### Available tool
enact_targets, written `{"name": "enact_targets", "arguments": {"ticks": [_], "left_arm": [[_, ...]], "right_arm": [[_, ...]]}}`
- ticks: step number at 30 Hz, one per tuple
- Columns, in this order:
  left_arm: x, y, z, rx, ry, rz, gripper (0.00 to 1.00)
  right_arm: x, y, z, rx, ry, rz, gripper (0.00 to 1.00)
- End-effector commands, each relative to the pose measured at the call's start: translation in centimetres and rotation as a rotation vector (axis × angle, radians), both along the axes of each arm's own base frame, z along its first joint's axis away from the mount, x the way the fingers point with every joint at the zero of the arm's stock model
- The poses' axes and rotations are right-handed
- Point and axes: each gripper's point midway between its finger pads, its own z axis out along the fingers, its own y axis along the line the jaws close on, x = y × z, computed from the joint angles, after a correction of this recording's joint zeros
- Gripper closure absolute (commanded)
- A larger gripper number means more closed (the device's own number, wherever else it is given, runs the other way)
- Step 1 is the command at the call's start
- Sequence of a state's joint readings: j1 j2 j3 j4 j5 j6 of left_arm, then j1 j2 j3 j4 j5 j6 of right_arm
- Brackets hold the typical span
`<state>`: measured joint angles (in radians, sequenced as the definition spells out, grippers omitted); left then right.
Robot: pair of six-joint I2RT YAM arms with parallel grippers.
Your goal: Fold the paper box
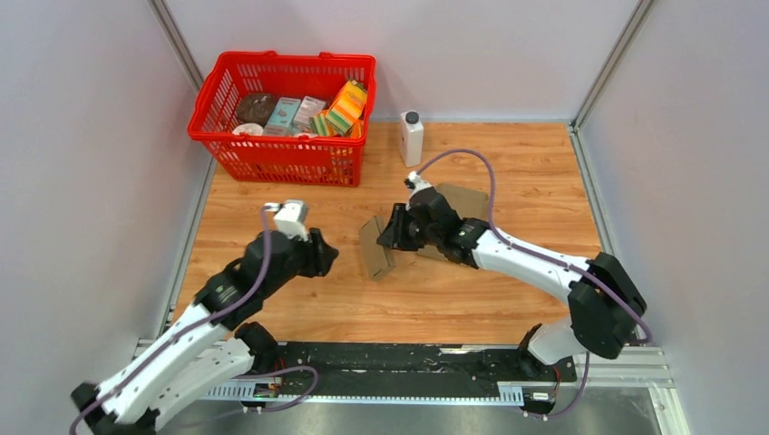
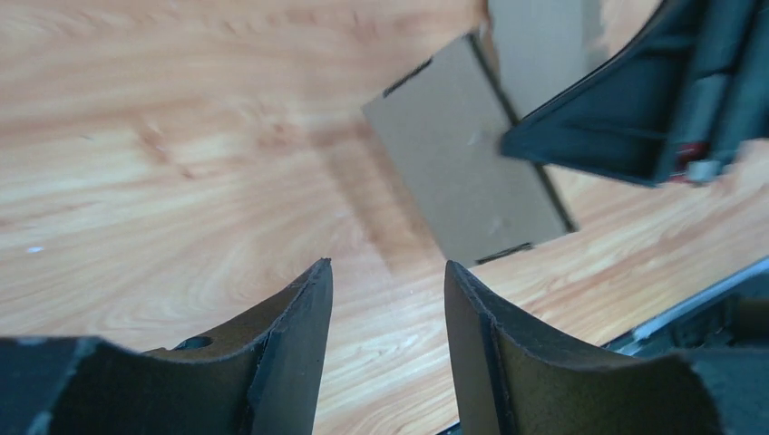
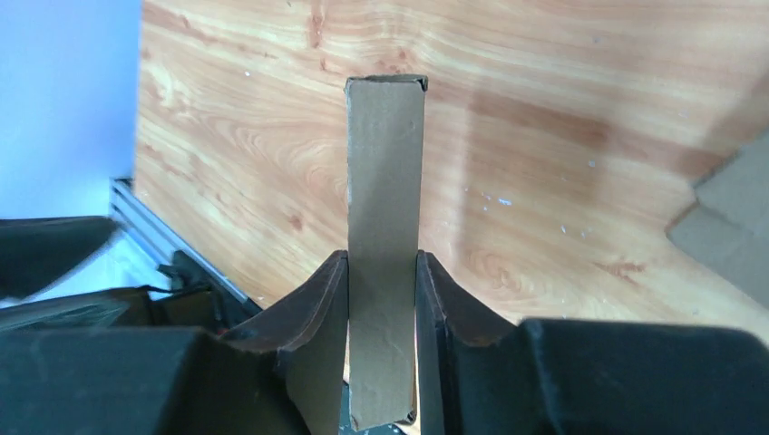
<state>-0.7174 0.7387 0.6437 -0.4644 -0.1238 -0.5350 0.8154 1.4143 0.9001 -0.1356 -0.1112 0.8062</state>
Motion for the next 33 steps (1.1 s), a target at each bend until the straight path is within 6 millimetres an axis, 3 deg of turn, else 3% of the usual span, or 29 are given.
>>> {"name": "enact_targets", "arguments": {"ticks": [1,2,3,4,5,6,7,8,10,11,12,13,14,16,17,19,21,25,26,28,29,31,32,33], "left_arm": [[-2.1,6.2,2.7,0.017,-0.090,0.179,0.43],[-2.4,6.9,3.0,0.000,-0.105,0.213,0.43],[-3.0,7.8,2.8,0.008,-0.097,0.229,0.43],[-3.6,8.7,3.4,-0.017,-0.123,0.252,0.43],[-3.7,9.8,3.6,-0.018,-0.133,0.304,0.43],[-4.3,10.8,3.0,0.002,-0.118,0.329,0.43],[-4.5,11.4,3.3,-0.035,-0.137,0.363,0.41],[-4.6,11.3,3.4,-0.055,-0.147,0.363,0.40],[-4.5,12.0,3.1,-0.058,-0.136,0.414,0.38],[-4.5,12.1,3.0,-0.064,-0.121,0.435,0.37],[-4.6,12.3,2.6,-0.049,-0.105,0.443,0.37],[-4.5,12.1,2.1,-0.031,-0.081,0.444,0.37],[-4.5,11.8,1.7,-0.034,-0.057,0.449,0.37],[-4.3,10.2,0.3,-0.028,-0.001,0.402,0.37],[-4.2,9.4,-0.1,-0.038,0.016,0.376,0.41],[-3.7,7.4,-1.1,-0.061,0.062,0.330,0.46],[-3.2,5.9,-1.9,-0.095,0.080,0.304,0.56],[-3.7,3.5,-5.1,-0.101,0.212,0.242,0.75],[-3.9,3.1,-5.7,-0.104,0.235,0.233,0.77],[-5.1,2.3,-8.5,-0.106,0.334,0.206,0.82],[-5.0,1.6,-8.9,-0.131,0.343,0.188,0.84],[-5.9,1.6,-11.6,-0.117,0.415,0.196,0.87],[-5.5,1.1,-11.7,-0.139,0.405,0.195,0.88],[-5.5,1.2,-12.4,-0.128,0.416,0.200,0.88]], "right_arm": [[-0.2,-0.6,-0.8,-0.390,-0.138,0.146,0.78],[0.0,-0.4,-0.3,-0.509,-0.217,0.115,0.77],[0.1,-0.3,-1.9,-0.635,-0.231,0.123,0.76],[0.4,-0.2,-0.3,-0.737,-0.269,0.118,0.76],[0.0,0.2,0.0,-0.850,-0.339,0.105,0.74],[-0.3,0.7,-2.7,-0.971,-0.324,0.143,0.72],[-1.1,0.4,-2.9,-1.061,-0.319,0.163,0.69],[-2.1,2.7,-2.2,-1.069,-0.377,0.195,0.57],[-3.5,4.2,-3.7,-1.068,-0.369,0.250,0.36],[-5.1,4.2,-5.4,-1.022,-0.296,0.322,0.28],[-5.3,5.9,-3.4,-0.867,-0.316,0.313,0.25],[-5.8,6.1,-2.9,-0.789,-0.304,0.324,0.23],[-6.8,6.2,-0.4,-0.642,-0.279,0.355,0.21],[-7.5,5.8,-0.7,-0.512,-0.255,0.378,0.20],[-7.4,5.2,1.1,-0.409,-0.229,0.378,0.19],[-7.4,4.0,0.2,-0.340,-0.179,0.395,0.20],[-7.0,3.6,1.2,-0.208,-0.130,0.428,0.20],[-5.8,2.6,-0.3,-0.147,-0.068,0.463,0.20],[-4.7,2.3,-1.5,-0.160,-0.041,0.448,0.22],[-3.2,3.2,-1.4,-0.128,-0.062,0.459,0.26],[-2.6,3.5,-2.7,-0.147,-0.049,0.464,0.31],[-1.5,4.1,-3.4,-0.171,-0.071,0.465,0.37],[-0.2,4.5,-4.3,-0.211,-0.079,0.438,0.50],[0.3,4.5,-5.1,-0.233,-0.077,0.431,0.54]]}}
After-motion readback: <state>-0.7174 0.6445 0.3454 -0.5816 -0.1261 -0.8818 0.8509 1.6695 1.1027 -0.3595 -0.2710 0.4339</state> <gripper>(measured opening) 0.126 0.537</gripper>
